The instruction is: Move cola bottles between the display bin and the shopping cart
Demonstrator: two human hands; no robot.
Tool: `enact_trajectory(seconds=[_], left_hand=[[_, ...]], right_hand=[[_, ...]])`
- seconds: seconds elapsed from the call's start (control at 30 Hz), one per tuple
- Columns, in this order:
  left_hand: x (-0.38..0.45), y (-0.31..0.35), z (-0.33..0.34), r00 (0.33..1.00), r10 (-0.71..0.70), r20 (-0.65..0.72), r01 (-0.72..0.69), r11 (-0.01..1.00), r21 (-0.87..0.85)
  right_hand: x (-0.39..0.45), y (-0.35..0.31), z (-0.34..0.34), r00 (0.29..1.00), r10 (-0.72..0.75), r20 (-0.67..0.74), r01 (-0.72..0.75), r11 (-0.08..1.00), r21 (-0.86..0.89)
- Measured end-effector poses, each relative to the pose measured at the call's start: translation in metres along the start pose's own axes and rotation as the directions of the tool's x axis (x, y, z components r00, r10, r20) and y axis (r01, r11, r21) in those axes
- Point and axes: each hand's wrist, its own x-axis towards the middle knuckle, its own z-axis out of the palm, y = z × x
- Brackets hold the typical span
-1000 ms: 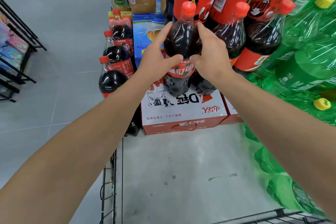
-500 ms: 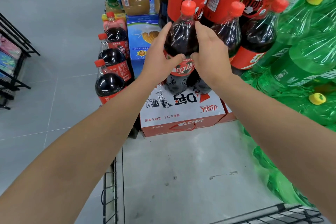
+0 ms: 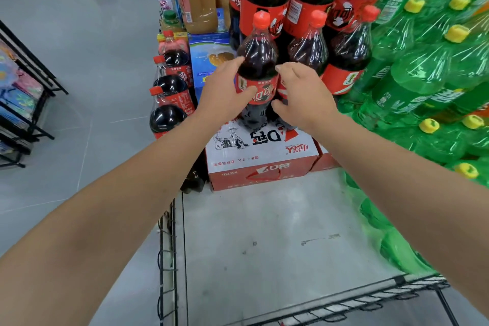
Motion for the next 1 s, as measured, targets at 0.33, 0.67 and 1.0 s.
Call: enact_trajectory(seconds=[0.33, 0.67, 1.0], left_hand=[[-0.127, 0.024, 0.022, 0.965, -0.030, 0.260, -0.065, 0.935, 0.348], [-0.279, 0.096, 0.088, 0.959, -0.041, 0.279, -0.089, 0.896, 0.436], [-0.428, 0.214, 0.200, 0.931, 0.016, 0.365, -0.160, 0.916, 0.368]], right_hand=[[-0.132, 0.020, 0.005, 0.971, 0.058, 0.232, 0.003, 0.967, -0.254], [-0.301, 0.054, -0.011, 0.959, 0.051, 0.280, 0.015, 0.974, -0.228], [-0.515, 0.132, -0.034, 0.916, 0.172, 0.364, -0.096, 0.972, -0.216]])
